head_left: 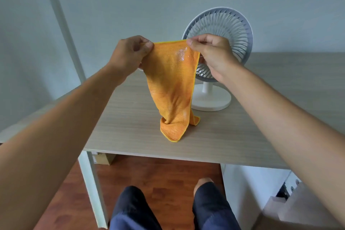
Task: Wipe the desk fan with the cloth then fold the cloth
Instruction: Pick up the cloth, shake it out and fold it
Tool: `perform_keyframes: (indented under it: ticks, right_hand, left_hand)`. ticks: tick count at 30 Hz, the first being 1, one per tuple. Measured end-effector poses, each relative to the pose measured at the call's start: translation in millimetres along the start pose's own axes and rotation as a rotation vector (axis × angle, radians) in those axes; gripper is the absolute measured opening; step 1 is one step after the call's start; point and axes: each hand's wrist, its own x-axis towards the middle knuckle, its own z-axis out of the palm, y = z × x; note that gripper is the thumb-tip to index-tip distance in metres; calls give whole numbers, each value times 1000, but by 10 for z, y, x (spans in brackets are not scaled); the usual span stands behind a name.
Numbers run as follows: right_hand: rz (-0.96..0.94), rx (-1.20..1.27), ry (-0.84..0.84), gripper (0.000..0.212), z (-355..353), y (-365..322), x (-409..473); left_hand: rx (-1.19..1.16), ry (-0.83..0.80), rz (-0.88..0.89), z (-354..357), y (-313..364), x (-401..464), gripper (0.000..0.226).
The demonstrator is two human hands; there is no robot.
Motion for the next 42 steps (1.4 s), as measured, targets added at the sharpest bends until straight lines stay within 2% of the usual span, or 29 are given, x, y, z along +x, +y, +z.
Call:
perform_keyframes:
  ticks: [5,7,11,14,16,19,23,27,30,32,34,37,39,42]
  right_hand:
    - [-15,-25,29,8,186,-38,80]
    - [-10,-22,40,8,245,-51,113]
    - [-28,-62,115,11,338,-104,193]
    - [-30,-87,174,14,383,-149,305]
    - [-46,-118,177,15,404,-166,372]
    - [-99,-198,166,16,441,-146,451]
    - [-132,-304,204,17,509,-61,564]
    - [-176,-385,260,16,615,24,625]
    - [-235,-472,271,5,688,-6,631]
    - [-249,-546,266,6,724,-61,673]
    - [-188,-563,226,10,762,-127,754]
    - [-39,-510,173,21,879,-225,912]
    - [48,-500,152,11,983,-262,992]
    - [111,-461,156,10,1143,-269,1133]
  left_hand:
    - [14,43,-16,-133,-25,25,26]
    - [-49,21,-5,-201,-46,35,25]
    - [-240,-68,-39,-322,-42,49,23]
    - [-228,-191,-48,-420,-94,52,22]
    - [-149,-261,-59,-477,-158,36,23]
    - [-43,-367,-125,-582,-212,1,40]
    - [183,-523,-220,-745,-296,26,29]
    - [386,-472,-246,-858,-458,159,21]
    - [524,-394,-273,-979,-522,274,46]
    - [631,-318,-281,-1042,-508,347,62]
    - [747,-267,-289,-1100,-485,406,62]
    - [889,-360,-345,-1237,-476,476,62]
    - [950,-423,-378,-1347,-542,549,54]
    - [1007,-314,-313,-1511,-640,722,52]
